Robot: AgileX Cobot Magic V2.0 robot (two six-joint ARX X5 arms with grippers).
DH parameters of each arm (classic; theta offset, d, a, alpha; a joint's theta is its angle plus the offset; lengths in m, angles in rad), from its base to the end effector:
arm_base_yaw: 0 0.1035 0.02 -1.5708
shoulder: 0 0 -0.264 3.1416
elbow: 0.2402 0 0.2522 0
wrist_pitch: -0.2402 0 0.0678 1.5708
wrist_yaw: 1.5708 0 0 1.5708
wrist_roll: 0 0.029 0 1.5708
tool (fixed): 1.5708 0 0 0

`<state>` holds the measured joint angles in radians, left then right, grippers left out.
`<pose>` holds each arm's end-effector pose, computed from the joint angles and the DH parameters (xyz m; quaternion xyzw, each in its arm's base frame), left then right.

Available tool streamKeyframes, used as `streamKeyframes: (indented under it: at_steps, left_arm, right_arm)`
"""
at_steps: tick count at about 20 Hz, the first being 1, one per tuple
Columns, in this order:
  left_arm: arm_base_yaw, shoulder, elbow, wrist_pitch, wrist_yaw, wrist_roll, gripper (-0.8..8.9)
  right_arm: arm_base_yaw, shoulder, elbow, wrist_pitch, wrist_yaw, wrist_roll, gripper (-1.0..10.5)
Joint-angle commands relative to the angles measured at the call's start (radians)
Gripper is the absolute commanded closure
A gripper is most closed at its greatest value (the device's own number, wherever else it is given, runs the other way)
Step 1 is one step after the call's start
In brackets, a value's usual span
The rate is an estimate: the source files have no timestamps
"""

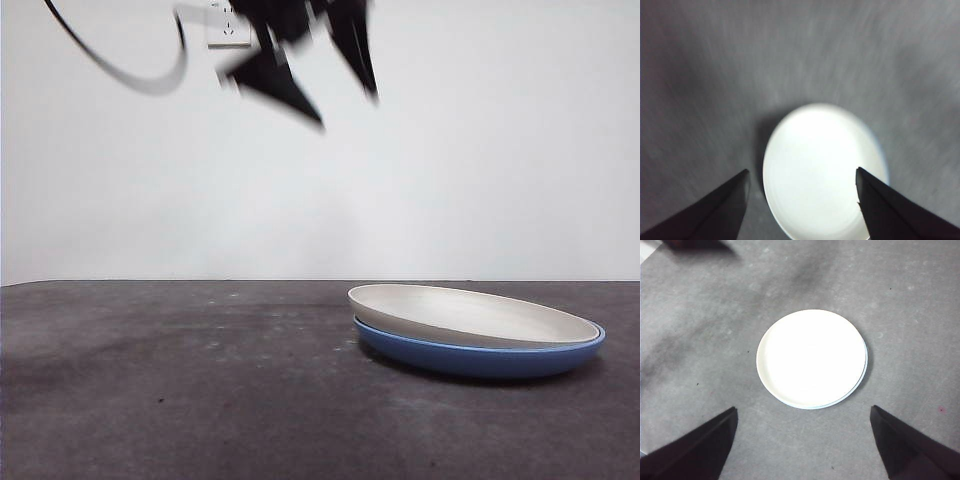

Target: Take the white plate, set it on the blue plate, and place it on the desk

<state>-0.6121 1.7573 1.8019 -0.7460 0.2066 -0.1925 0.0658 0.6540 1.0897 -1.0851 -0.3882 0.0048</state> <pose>0.3112 -0.2258 0.3717 -0.0139 0.3709 -0.3397 0.8642 0.0817 0.0164 0.3647 0.0534 0.3154 0.2125 0.9233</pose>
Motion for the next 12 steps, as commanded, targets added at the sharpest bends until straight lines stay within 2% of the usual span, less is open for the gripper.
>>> streamKeyframes:
  at_steps: [1,5,9,12]
  left_arm:
    - [0.022,-0.089,0.027,-0.027,-0.004,0.036,4.70]
    - [0.069,-0.263,-0.039,-0.079,-0.004,0.092,4.71]
    - [0.089,-0.437,-0.256,-0.083,-0.003,0.106,4.71]
    - [0.089,-0.552,-0.443,-0.061,0.049,0.114,4.72]
  right_arm:
    - [0.004,0.005,0.020,0.007,0.004,0.007,5.2]
    - [0.004,0.005,0.020,0.007,0.004,0.007,5.2]
    - [0.004,0.005,0.020,0.008,0.004,0.007,5.2]
    - [0.004,0.011,0.019,0.006,0.004,0.007,5.2]
